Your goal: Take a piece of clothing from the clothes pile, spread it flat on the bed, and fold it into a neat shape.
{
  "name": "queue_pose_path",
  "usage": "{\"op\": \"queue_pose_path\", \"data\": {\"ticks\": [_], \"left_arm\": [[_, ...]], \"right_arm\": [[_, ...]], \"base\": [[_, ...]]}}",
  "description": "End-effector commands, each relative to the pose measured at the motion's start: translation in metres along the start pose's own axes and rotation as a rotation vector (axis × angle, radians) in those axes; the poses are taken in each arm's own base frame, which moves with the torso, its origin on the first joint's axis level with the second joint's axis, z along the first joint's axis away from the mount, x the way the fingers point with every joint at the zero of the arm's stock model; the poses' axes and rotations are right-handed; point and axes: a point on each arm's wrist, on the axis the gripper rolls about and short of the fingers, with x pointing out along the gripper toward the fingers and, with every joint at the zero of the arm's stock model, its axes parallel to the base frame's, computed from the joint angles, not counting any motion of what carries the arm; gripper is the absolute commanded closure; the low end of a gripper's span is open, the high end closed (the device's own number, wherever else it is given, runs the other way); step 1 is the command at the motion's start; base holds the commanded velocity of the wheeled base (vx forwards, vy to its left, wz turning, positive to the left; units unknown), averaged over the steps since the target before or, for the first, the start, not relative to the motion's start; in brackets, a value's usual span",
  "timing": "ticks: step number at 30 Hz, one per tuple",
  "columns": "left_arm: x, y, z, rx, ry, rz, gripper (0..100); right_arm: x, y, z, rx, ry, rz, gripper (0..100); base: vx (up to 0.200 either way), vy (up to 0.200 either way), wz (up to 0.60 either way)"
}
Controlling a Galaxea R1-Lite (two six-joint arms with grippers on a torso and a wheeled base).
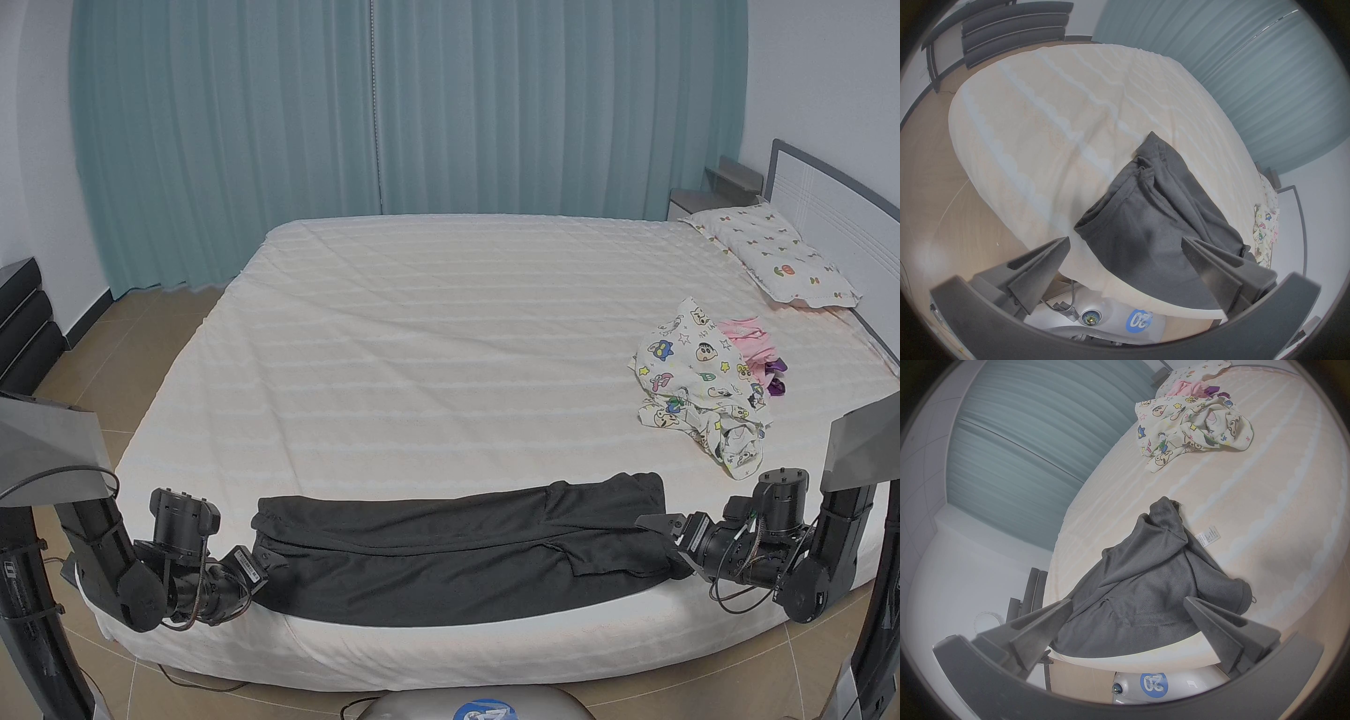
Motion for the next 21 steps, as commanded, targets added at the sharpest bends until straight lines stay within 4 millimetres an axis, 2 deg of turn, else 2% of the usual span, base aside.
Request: {"op": "queue_pose_path", "data": {"ticks": [1,9,20,21], "left_arm": [[0.005,0.003,-0.013,0.027,0.035,0.031,0],[0.008,0.001,-0.010,0.025,-0.011,0.018,0],[0.027,0.008,-0.007,0.013,-0.096,0.059,0],[0.027,0.008,-0.007,0.013,-0.096,0.059,100]], "right_arm": [[0.001,0.000,-0.003,0.000,0.014,-0.003,0],[0.001,0.000,-0.003,0.000,0.014,-0.003,0],[0.002,-0.001,-0.004,0.002,0.016,-0.005,0],[0.002,-0.001,-0.004,0.002,0.016,-0.005,0]], "base": [[0.000,0.000,0.00],[0.000,0.000,0.00],[0.000,0.000,0.00],[0.000,0.000,0.00]]}}
